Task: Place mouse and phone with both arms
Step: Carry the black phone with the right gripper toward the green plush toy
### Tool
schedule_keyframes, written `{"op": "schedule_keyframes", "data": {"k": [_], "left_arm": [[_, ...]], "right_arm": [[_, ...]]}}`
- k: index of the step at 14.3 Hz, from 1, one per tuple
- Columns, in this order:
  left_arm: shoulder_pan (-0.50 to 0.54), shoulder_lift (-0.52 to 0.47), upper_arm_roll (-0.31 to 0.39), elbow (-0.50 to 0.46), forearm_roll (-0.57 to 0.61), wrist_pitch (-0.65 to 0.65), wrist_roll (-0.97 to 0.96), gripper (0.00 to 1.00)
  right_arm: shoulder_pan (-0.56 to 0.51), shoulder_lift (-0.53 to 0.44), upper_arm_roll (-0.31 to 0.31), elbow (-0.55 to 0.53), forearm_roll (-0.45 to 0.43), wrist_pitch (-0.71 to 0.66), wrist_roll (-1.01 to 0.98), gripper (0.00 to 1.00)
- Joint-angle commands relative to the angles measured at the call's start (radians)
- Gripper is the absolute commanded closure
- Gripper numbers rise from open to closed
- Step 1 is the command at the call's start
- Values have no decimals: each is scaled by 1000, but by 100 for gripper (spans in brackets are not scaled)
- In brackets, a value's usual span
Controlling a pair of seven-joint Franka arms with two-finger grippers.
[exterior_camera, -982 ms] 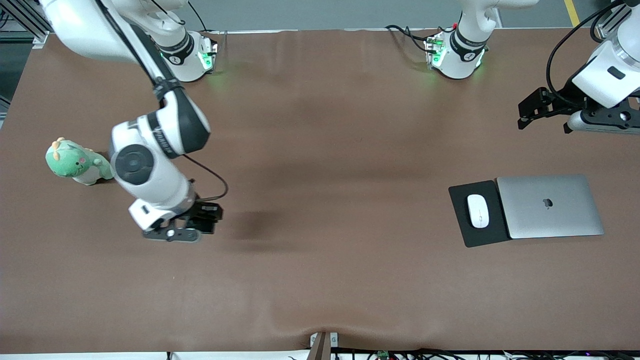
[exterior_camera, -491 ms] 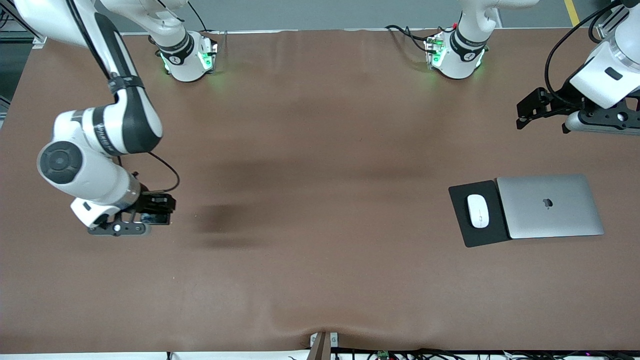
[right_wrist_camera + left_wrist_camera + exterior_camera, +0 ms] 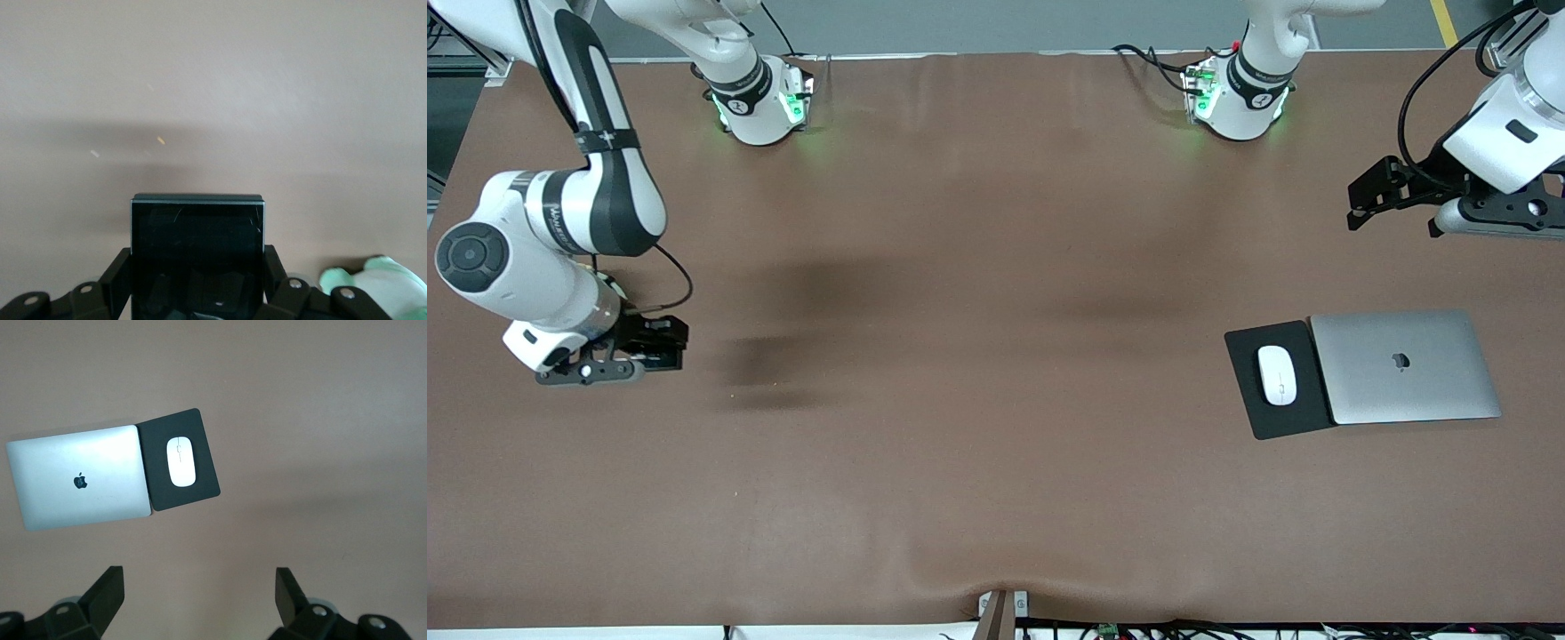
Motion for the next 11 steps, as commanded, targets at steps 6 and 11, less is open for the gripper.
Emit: {"op": "schedule_keyframes", "data": {"k": [6, 11], "left_arm": [[-5, 3, 7, 35, -11, -5, -10, 0], [-5, 16, 7, 42, -6, -7, -22, 0]], "right_arm": [[9, -69, -295, -138, 66, 43, -433, 100], [35, -63, -297, -163, 137, 51, -412, 100]]}}
